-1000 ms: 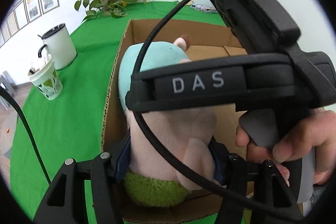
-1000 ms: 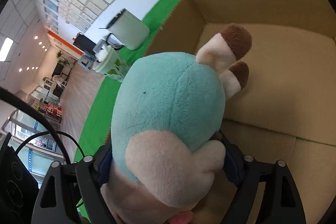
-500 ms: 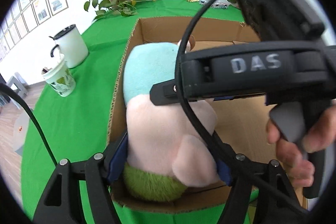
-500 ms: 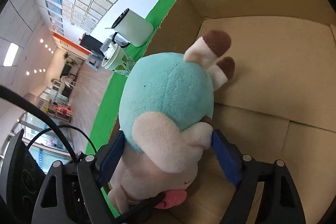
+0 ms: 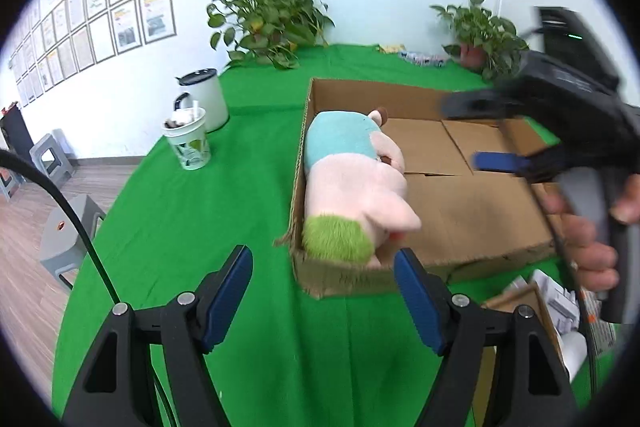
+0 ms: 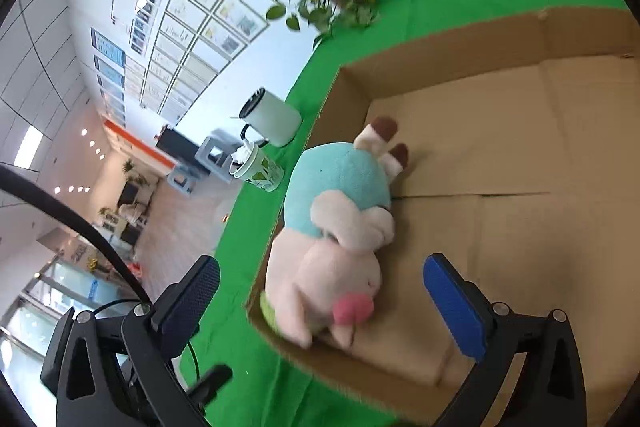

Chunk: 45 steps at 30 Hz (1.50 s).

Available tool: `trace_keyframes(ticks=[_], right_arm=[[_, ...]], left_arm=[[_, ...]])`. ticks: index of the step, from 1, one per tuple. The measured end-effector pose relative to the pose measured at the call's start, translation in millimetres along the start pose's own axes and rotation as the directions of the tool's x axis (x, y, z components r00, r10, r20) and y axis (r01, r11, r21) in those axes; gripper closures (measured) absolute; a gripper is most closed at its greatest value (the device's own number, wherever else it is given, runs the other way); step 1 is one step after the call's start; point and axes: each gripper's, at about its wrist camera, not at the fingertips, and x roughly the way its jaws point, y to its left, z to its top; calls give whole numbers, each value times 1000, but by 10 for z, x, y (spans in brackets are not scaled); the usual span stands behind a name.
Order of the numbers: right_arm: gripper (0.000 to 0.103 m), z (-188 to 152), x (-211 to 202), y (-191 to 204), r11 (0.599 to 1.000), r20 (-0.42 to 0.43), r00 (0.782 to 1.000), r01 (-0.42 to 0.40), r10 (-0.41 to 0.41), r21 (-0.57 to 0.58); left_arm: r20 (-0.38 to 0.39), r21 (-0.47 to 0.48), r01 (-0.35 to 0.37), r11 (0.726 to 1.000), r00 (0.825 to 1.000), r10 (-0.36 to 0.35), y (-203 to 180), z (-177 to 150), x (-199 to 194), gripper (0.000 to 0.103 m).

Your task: Organize objects

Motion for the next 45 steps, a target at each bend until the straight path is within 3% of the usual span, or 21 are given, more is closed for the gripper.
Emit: trace_keyframes(ticks=[3,6,9,13,21,27,38,45], right_arm=[[0,-339,-565,7,991,58,990,131,-128,-36],[0,-698,-1154,-23,955,109,955,284,-275,-83],[0,-1067,-1828,-103,914,201,910,390,-364,-109],[0,-1494,-2613,-366,903,267,877,427,-399,-53],[0,-2180,-3233,-761,894,296,850,447,-436,35],[0,-2422,-3124,-938,897,246,863,433,-441,90],[0,-2704,-3126,-527,882,233,864,468,-446,-49],[0,-2951,-2851,-63,904,188,920,378,-344,-200]], left_arm=[[16,-12,-2,1000,1000,2,-40,-110,-148,29],[32,-38,2,999,999,-1,-74,-152,-240,29],[59,-35,-4,999,998,6,-186,-213,-334,29],[82,-38,-5,999,997,8,-343,-327,-456,29],[63,-29,18,999,998,-16,-531,-553,-458,29],[19,-3,51,999,999,-51,-609,-606,-361,29],[26,53,96,994,995,-97,-880,-681,-592,29],[-17,72,82,994,997,-81,-854,-778,-748,29]])
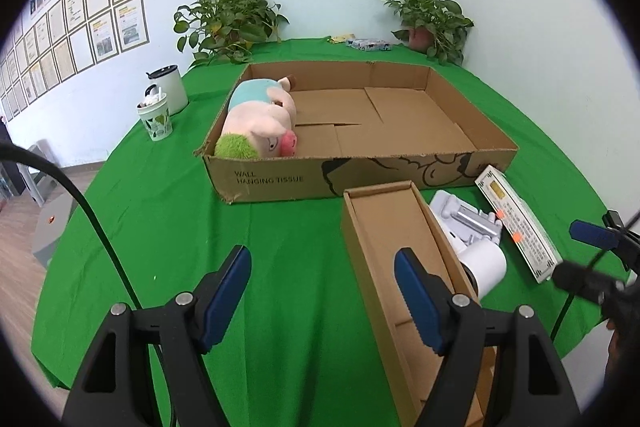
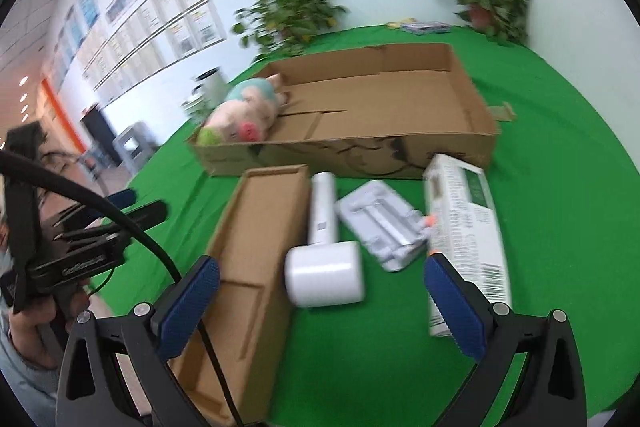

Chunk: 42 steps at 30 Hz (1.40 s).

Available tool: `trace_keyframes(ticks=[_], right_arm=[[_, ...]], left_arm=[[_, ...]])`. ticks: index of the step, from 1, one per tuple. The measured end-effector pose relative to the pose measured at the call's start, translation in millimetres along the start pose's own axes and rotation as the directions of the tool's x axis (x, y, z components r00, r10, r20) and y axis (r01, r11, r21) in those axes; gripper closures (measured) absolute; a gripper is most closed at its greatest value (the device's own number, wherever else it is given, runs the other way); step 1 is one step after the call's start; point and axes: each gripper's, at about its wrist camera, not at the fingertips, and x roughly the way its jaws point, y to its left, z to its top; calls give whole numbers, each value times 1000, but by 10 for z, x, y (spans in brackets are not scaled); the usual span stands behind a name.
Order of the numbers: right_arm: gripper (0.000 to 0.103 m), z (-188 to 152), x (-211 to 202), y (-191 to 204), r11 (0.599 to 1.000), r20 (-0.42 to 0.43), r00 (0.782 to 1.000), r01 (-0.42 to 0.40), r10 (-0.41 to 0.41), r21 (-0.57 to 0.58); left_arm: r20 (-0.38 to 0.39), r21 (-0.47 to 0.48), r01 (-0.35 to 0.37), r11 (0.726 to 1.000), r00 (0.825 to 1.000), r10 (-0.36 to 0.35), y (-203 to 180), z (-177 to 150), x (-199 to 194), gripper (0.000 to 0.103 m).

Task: Organize objects
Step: 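Grasp the long cardboard tray's side wall with the right tool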

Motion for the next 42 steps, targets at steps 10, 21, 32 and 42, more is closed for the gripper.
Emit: trace_keyframes(ticks=[10,21,32,42], right_arm=[[2,-266,393,295,955,-214,932,-295,293,20],[43,-355,663,316,997,-228,971,70,-66,10],[93,-461,711,678,987,-234,964,145,-125,69],[92,-512,817,786,982,-267,950,180,-161,48]], left_arm=[[-22,-71,20,997,1000,-21,150,-162,49,24],[-141,-53,189,980,971,-195,43,-426,489,25],[-158,58,298,953,945,-286,-149,-565,494,80],[-171,15,276,961,948,-270,-130,-609,518,81]])
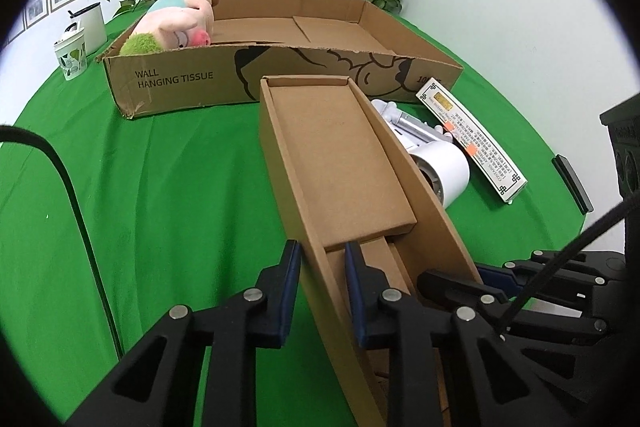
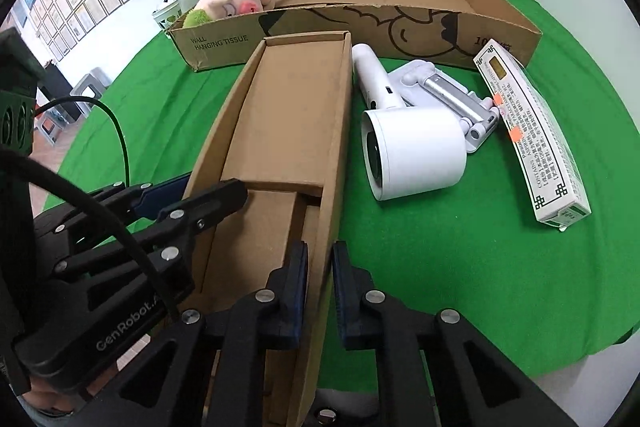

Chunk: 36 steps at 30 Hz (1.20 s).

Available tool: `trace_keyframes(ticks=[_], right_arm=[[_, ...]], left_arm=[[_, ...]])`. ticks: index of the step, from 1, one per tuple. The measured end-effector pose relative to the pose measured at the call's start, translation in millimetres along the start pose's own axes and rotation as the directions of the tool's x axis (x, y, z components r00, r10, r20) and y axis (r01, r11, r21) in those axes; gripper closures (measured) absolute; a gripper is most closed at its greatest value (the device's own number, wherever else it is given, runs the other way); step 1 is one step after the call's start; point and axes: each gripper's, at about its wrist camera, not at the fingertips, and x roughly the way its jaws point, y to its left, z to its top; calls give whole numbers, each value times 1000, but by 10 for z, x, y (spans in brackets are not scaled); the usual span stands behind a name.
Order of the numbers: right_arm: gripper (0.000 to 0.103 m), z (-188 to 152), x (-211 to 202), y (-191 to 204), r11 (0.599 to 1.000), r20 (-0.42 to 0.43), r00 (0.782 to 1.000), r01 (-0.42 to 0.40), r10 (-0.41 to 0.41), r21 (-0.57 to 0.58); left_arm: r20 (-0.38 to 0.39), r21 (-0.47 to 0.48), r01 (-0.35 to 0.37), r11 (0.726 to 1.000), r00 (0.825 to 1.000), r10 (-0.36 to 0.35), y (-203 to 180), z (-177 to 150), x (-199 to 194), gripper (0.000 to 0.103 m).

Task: Organize objects
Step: 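Grasp the long cardboard tray's side wall with the right tool, then lift the cardboard tray with the right tool and carry it over the box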

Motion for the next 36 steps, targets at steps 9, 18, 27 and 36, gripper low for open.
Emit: trace_keyframes(ticks=[9,18,27,36], right_arm=[[91,-4,25,-59,999,3,999,-45,45,-8],[90,-9,20,-67,998,-2,998,-70,70,-10],[91,21,-134,-46,995,38,994,-98,98,-9],[93,432,-750,55,990,247,959,-130,141,-62]], left_arm=[[-31,-33,-30,999,999,29,-14,-11,28,81],[-43,-85,-38,996,998,35,1,-8,30,84],[8,-47,-94,994,995,95,-76,98,-196,85],[217,-11,-183,983,959,180,-236,650,-770,85]])
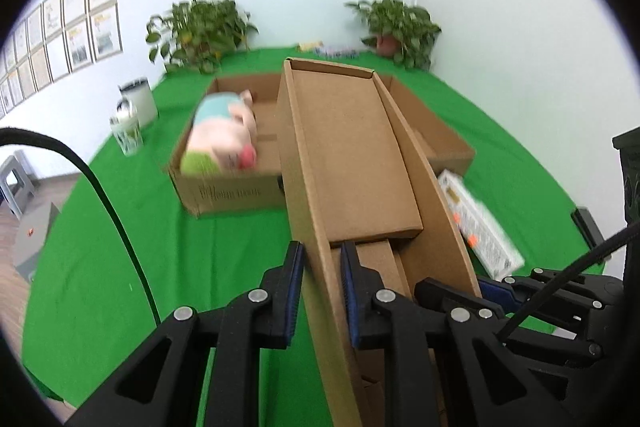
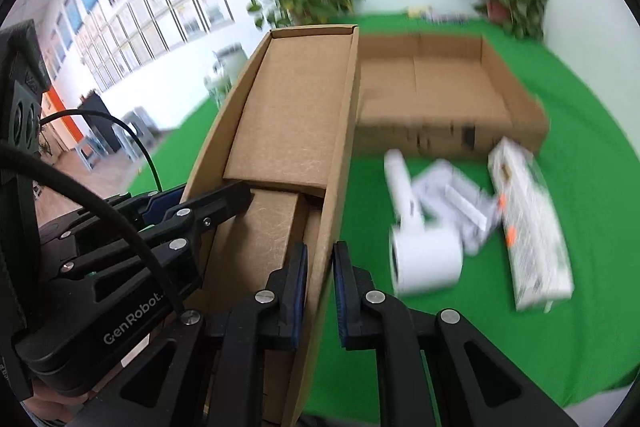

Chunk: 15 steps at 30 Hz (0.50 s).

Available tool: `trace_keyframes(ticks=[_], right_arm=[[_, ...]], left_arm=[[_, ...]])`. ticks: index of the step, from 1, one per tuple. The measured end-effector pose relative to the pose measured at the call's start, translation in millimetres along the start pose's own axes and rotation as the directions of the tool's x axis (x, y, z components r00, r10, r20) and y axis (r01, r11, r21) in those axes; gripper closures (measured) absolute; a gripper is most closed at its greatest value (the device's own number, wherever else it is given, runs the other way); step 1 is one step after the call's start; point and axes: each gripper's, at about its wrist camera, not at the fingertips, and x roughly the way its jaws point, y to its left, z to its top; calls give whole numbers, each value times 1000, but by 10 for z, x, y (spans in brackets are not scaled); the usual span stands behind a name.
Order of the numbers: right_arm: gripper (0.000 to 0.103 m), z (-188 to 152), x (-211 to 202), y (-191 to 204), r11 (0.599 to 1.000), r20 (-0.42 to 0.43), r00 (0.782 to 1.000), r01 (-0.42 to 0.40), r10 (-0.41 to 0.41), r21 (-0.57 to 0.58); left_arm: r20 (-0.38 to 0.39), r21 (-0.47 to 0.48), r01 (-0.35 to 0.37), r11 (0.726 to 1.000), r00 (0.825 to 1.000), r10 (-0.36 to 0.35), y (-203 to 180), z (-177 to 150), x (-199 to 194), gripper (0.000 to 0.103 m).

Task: Organize objects
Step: 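Lift the cardboard tray with the right tool and carry it over the box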

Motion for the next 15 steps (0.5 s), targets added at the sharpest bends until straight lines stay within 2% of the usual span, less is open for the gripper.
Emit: trace_keyframes(ticks=[4,9,15], right_arm=[[94,450,-136,-38,1000,103,995,8,-8,-6],[94,1098,-219,-81,999,200,980,31,-24,-30],[94,1822,-239,-103,996,263,964,61,-41,-69]], left_arm=[[101,6,-4,1000,995,4,17,436,-21,85],[191,32,5,999,982,-11,42,1045,22,85],[251,29,12,1000,968,-19,106,1600,137,85]])
